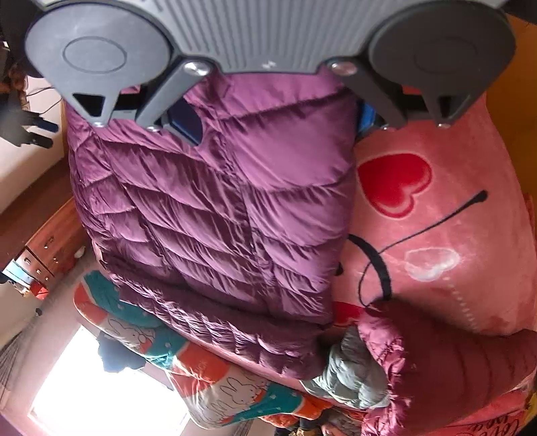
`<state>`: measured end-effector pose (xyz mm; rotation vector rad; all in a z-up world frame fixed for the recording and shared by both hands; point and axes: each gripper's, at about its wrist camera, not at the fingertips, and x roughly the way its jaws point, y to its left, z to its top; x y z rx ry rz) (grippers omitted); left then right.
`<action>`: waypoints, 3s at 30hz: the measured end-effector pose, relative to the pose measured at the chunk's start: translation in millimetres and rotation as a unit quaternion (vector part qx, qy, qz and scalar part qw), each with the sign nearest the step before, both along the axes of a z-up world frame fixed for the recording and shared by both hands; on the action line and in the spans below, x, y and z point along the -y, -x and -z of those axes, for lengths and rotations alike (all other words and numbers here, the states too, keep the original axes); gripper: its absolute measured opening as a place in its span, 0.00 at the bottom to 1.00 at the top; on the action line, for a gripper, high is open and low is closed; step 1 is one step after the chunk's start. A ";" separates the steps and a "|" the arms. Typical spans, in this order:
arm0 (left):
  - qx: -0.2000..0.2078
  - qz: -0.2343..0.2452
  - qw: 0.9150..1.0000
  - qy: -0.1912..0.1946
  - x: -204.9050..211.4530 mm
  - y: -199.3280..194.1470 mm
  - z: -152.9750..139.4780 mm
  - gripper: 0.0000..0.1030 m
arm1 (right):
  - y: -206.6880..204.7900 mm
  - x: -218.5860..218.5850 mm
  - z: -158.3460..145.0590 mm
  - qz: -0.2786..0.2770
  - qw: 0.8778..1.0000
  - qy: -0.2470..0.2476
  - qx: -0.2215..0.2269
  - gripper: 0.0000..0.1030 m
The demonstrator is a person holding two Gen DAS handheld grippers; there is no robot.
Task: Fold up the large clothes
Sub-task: 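Move both grippers to the jacket's side edge to fold it, then grasp the jacket side edge with both grippers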
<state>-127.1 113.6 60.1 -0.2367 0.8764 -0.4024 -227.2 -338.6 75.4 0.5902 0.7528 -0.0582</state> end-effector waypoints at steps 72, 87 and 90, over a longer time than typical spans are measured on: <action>-0.005 0.010 0.994 0.112 7.8 -4.6 1.1 0.33 | -37.3 -40.4 -18.5 -0.019 0.988 -0.154 -0.009 0.52; -0.009 0.041 0.994 0.099 14.8 -2.9 5.5 0.18 | -44.2 -60.9 -24.3 -0.019 0.995 -0.066 -0.065 0.35; -0.001 0.037 0.989 0.142 8.2 2.0 -2.2 0.15 | -33.6 -55.2 -29.4 -0.027 0.995 -0.093 -0.033 0.25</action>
